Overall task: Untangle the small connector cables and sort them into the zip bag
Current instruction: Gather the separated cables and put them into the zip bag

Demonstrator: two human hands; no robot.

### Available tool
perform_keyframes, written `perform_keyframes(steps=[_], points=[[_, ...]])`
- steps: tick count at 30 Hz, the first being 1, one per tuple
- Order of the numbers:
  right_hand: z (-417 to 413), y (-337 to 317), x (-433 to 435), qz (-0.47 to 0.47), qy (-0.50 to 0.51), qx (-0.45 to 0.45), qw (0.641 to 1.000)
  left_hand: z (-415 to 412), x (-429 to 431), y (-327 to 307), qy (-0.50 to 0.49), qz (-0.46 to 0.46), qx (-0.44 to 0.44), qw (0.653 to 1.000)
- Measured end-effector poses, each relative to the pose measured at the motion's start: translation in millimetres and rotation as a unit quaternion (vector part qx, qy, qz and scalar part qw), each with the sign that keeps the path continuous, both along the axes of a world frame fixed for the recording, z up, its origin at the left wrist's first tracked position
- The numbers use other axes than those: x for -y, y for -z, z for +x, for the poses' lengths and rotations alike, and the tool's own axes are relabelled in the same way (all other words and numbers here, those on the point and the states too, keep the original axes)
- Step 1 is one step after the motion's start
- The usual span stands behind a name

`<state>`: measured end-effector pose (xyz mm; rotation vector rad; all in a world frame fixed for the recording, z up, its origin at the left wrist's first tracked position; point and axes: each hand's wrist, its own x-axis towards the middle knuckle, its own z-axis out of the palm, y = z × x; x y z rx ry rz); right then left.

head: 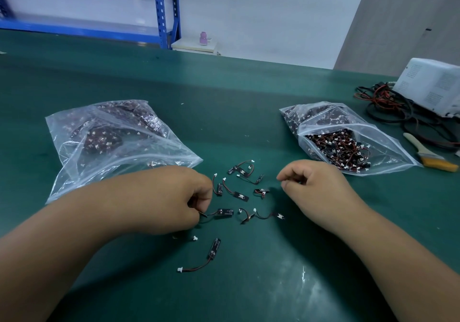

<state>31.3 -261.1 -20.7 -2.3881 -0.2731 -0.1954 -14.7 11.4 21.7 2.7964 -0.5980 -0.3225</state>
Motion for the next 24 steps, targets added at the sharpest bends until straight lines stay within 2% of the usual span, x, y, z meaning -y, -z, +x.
perform_keyframes(steps=[4, 6, 8, 10, 13, 16, 24], points=[[-6, -4, -2, 0.000, -0.010, 0.043, 0.999, 1, -1, 1, 0.009, -0.016, -0.007, 1.000], [-16, -12, -8, -0.016, -0.063, 0.093, 0.993, 1, -2, 2, 0.006, -0.029, -0.015, 0.999], [-29, -20, -19, -0.062, -0.155, 0.118, 0.979, 2, -3, 2, 0.002, -0.037, -0.022, 0.999], [-44, -25, -30, -0.119, -0.237, 0.094, 0.960, 2, -3, 0, 0.005, -0.028, -0.022, 0.999], [-61, -27, -44, -0.219, -0.297, 0.073, 0.927, 2, -3, -2, 0.004, -0.017, -0.030, 0.999], [-69, -23, -53, -0.273, -0.322, 0.106, 0.900, 2, -2, -4, 0.001, -0.024, -0.028, 0.999], [-81, -17, -63, -0.270, -0.344, 0.125, 0.891, 4, -5, 0, -0.007, -0.037, -0.005, 0.999]])
